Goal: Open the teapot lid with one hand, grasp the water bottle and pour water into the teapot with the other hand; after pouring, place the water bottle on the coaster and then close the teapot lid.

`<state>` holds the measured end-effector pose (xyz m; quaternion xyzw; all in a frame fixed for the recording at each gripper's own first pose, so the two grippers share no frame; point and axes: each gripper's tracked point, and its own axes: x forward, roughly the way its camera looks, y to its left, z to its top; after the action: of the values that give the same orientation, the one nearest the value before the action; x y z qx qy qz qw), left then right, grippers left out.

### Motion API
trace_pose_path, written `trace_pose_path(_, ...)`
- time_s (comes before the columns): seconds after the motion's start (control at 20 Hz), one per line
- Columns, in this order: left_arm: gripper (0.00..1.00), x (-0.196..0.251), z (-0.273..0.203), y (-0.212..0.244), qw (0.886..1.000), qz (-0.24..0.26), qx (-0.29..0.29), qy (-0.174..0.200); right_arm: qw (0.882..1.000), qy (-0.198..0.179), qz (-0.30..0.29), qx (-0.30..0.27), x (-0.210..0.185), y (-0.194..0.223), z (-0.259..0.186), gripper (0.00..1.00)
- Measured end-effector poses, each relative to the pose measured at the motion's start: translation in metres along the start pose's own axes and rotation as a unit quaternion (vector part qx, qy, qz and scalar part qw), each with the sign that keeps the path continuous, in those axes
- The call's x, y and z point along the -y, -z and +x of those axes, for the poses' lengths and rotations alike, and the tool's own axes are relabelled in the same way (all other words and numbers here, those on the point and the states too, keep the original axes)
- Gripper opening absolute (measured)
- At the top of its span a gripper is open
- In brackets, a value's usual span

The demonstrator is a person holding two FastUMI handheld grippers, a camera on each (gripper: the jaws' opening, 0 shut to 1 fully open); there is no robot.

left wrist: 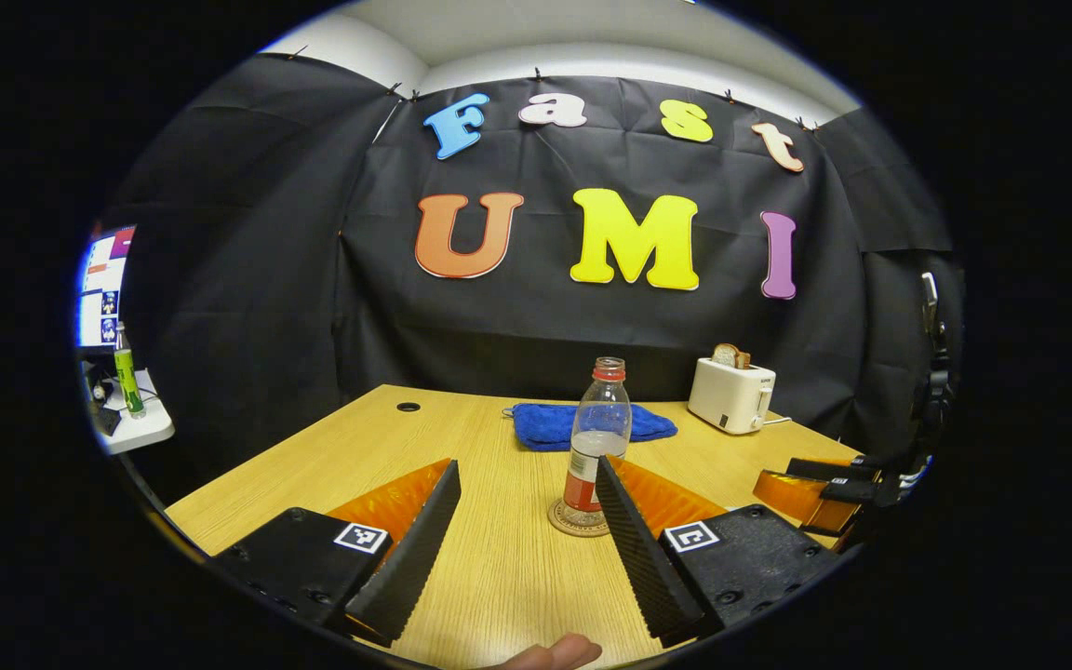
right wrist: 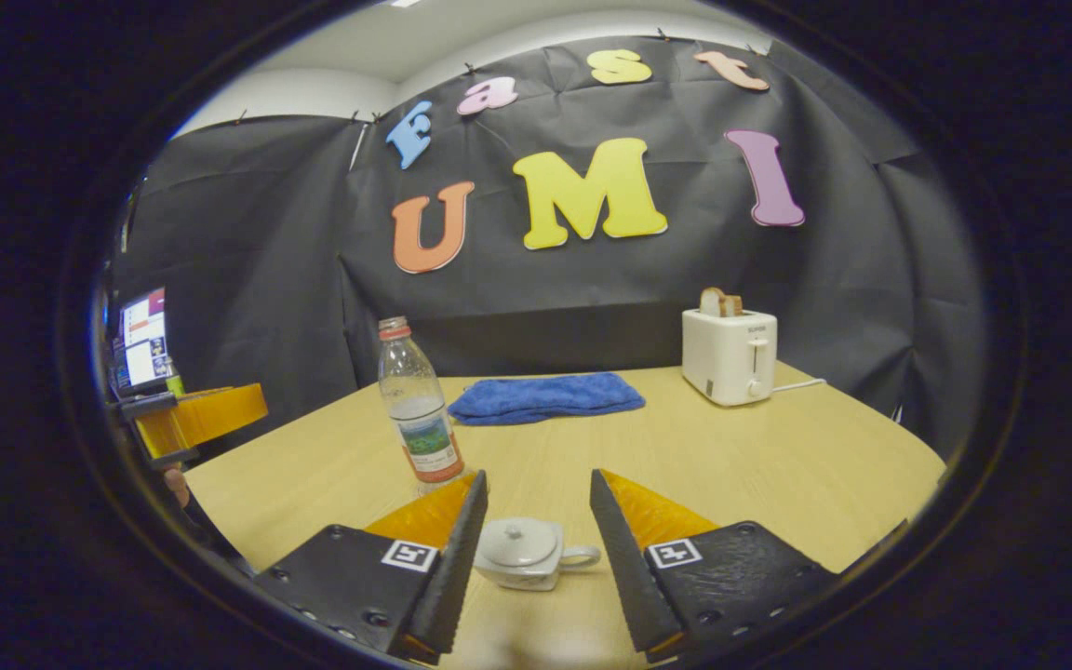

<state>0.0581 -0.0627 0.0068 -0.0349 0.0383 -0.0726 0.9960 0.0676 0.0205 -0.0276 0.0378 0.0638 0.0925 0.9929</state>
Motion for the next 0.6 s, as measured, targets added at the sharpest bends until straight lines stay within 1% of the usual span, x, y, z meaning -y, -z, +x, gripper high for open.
trace_pose_path(0.05,0.92,0.004,-0.002,-0.005,1.0,0.007,0.004,0.002,1.0,0.005,-0.004,0.007,0.005,-0.007,-0.008,0.71)
trace_pose_path(0.1,0.92,0.007,-0.004,-0.007,1.0,0.016,0.007,0.002,1.0,0.011,-0.01,0.015,0.01,-0.015,-0.015,0.78)
trace_pose_path(0.15,0.92,0.007,-0.007,-0.005,1.0,0.026,0.002,-0.003,0.999,0.027,-0.018,0.021,0.02,-0.023,-0.023,0.86)
trace_pose_path(0.2,0.92,0.006,-0.01,-0.006,0.999,0.035,0.002,-0.009,0.998,0.044,-0.03,0.025,0.03,-0.03,-0.03,0.97)
trace_pose_path(0.3,0.92,0.011,-0.014,-0.012,0.999,0.052,0.01,-0.01,0.996,0.068,-0.051,0.036,0.045,-0.046,-0.043,0.98)
trace_pose_path(0.4,0.92,0.007,-0.013,-0.009,0.998,0.064,0.008,-0.024,0.993,0.081,-0.057,0.059,0.057,-0.067,-0.056,0.98)
trace_pose_path(0.45,0.92,0.002,-0.012,-0.009,0.997,0.065,0.008,-0.035,0.993,0.084,-0.055,0.07,0.061,-0.077,-0.06,0.96)
trace_pose_path(0.5,0.92,-0.001,-0.011,-0.008,0.997,0.063,0.007,-0.043,0.992,0.085,-0.052,0.078,0.064,-0.086,-0.063,0.98)
trace_pose_path(0.6,0.92,-0.003,-0.009,-0.005,0.997,0.052,0.002,-0.049,0.991,0.094,-0.049,0.086,0.076,-0.098,-0.066,0.98)
